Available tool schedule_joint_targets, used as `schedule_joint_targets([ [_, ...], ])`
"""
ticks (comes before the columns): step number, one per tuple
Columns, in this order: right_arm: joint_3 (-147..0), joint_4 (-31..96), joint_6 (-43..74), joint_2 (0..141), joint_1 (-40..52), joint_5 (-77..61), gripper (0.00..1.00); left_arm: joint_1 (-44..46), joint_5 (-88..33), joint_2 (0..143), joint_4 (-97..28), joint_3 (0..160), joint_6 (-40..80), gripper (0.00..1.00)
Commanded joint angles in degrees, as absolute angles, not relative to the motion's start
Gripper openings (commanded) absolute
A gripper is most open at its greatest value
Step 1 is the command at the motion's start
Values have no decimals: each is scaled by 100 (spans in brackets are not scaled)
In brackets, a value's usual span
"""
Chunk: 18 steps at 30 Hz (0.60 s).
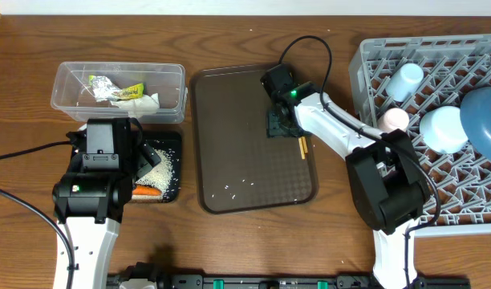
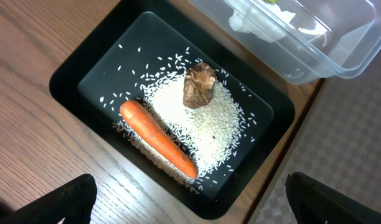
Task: Sort waste into correct bins and load items into the dishwasher rack
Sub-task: 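Lower the right gripper and grasp the wooden chopsticks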
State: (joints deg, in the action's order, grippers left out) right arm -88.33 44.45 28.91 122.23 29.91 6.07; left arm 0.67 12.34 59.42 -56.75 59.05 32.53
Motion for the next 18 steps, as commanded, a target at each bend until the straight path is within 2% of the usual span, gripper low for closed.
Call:
schedule_joint_targets([
  [1, -8827, 4451, 2845, 12326, 2908, 663, 67, 73, 1247, 5955, -5697, 5898, 3216, 98],
  [18, -8823, 4495, 2799, 12401, 2934, 270, 66, 73, 1247, 5955, -5697, 5898, 3216, 98],
])
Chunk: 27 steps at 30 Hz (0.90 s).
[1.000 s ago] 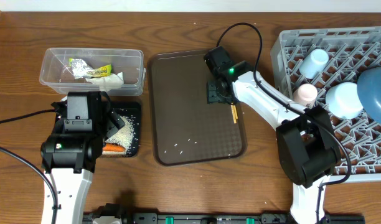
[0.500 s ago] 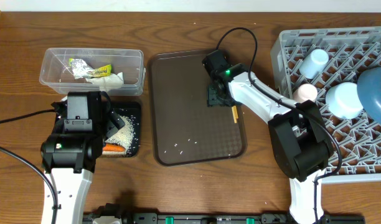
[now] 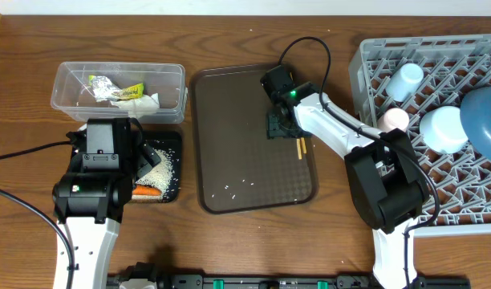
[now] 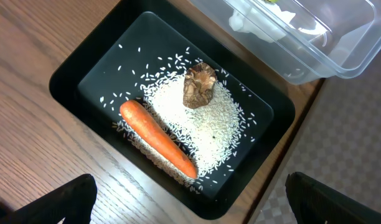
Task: Sort waste into correct bins and load items into the dishwasher rack
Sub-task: 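Lower the right gripper and grasp the wooden chopsticks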
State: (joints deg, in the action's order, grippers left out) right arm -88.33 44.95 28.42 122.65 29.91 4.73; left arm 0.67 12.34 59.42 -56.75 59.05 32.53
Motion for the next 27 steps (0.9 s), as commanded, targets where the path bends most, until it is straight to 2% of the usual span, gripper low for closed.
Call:
schedule_joint_targets([
  [1, -8823, 4497, 2799, 12401, 2934, 274, 66, 73, 1247, 5955, -5697, 5898, 3216, 98],
  [8, -8823, 4495, 2829, 12403, 2932, 279, 66, 73, 1247, 5955, -5695, 5898, 3216, 98],
  [22, -8823, 4473, 2899, 12680, 2932, 456, 32, 73, 1247, 5955, -5697, 5898, 3216, 98],
  [27, -8823, 4477, 3173, 12689, 2928, 593, 27, 73, 1247, 5955, -5695, 5898, 3216, 98],
])
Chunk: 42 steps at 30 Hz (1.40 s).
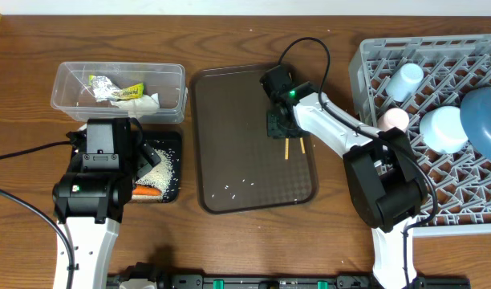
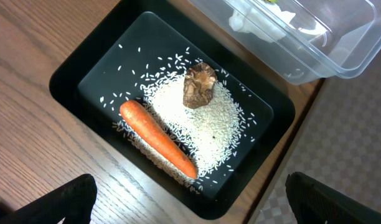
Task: Sort waste into correct bins and load items into the dishwasher rack
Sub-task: 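Lower the right gripper and grasp the wooden chopsticks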
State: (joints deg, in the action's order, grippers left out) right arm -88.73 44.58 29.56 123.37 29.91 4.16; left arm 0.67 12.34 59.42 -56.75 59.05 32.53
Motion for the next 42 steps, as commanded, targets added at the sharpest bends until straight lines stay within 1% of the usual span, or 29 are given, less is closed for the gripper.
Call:
schedule_joint_targets([
  [1, -8823, 4475, 3173, 12689, 2928, 598, 26, 73, 1247, 5955, -5695, 5898, 3214, 98],
  [6, -8823, 4499, 3271, 12689, 2926, 620, 17, 73, 1247, 5955, -5697, 5898, 3216, 98],
  [13, -8823, 4591, 3503, 12689, 2917, 794, 9, 73, 1247, 5955, -5695, 5898, 3216, 98],
  [16, -8823, 4606, 3535, 12689, 2917, 799, 2, 73, 1247, 5955, -5695, 5898, 3216, 98],
  [17, -8823, 4609, 3533, 12689, 2917, 799, 1, 73, 1247, 5955, -5697, 5898, 3214, 98],
  [26, -8823, 4609, 3531, 12687, 2926, 781, 1, 73, 1247, 5955, -5695, 5898, 3216, 98],
  [31, -8829, 4613, 3310, 12613, 2928, 508, 1, 73, 1247, 5955, -5695, 5898, 3214, 98],
  [42, -8829, 4737, 3044, 11424, 2932, 357, 1, 73, 1247, 5955, -5695, 5898, 3216, 98],
])
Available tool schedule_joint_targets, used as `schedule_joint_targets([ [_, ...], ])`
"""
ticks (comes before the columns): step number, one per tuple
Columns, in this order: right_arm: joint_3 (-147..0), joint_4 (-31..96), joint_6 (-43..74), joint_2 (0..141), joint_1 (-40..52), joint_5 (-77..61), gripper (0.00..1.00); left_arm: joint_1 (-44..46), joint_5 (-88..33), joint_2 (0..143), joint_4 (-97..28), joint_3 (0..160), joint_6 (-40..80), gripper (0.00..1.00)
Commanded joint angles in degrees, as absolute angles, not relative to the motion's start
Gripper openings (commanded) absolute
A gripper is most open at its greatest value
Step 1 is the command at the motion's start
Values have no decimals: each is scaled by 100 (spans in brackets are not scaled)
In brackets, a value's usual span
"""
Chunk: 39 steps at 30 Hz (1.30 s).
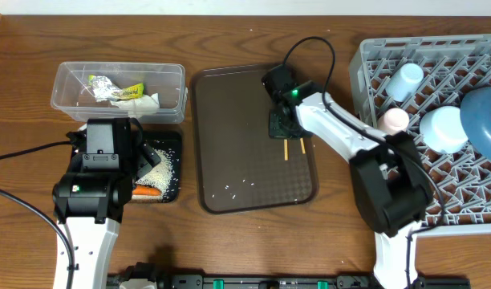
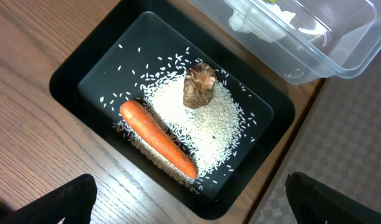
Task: Sort waste into correct bins and load items into the dishwasher rack
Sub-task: 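Lower the right gripper and grasp the wooden chopsticks, then carry the chopstick right and lower it into the grey dish rack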
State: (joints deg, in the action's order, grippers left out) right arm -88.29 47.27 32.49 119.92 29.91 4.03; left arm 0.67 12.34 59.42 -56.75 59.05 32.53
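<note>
Two wooden chopsticks lie apart on the right side of the brown tray, their upper ends under my right gripper. It points down at them, and its fingers are hidden by its own body. My left gripper hangs open over the black bin. That bin holds a carrot, a heap of rice and a brown lump. The grey dishwasher rack stands at the right.
A clear plastic bin with wrappers sits behind the black bin. The rack carries a white cup, a pink cup, a white bowl and a blue bowl. A few rice grains lie on the tray.
My right gripper has shifted very slightly to the right over the chopsticks. The chopsticks lie as before. The left arm has not moved.
At the first two moments the chopsticks lay together by the tray's right edge, below my right gripper. By the third, one lay further left, apart from the other, and they remain so. My left gripper stayed open over the black bin throughout.
</note>
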Motion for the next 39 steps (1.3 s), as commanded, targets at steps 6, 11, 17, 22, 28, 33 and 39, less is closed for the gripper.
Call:
schedule_joint_targets([
  [6, -8829, 4851, 2779, 10755, 2899, 366, 1, 73, 1247, 5955, -5697, 5898, 3216, 98],
  [11, -8829, 4936, 2512, 10276, 2714, 368, 1, 73, 1247, 5955, -5697, 5898, 3216, 98],
  [17, -8829, 5177, 2198, 9972, 2228, 517, 1, 73, 1247, 5955, -5695, 5898, 3216, 98],
  [22, -8829, 5236, 1719, 9924, 1625, 386, 1, 73, 1247, 5955, -5697, 5898, 3216, 98],
  [28, -8829, 5275, 797, 9924, 1050, 117, 1, 73, 1247, 5955, -5697, 5898, 3216, 98],
  [33, -8829, 5360, 537, 9924, 585, 95, 1, 73, 1247, 5955, -5695, 5898, 3216, 98],
  [39, -8829, 5374, -196, 9924, 132, -775, 1, 73, 1247, 5955, -5695, 5898, 3216, 98],
])
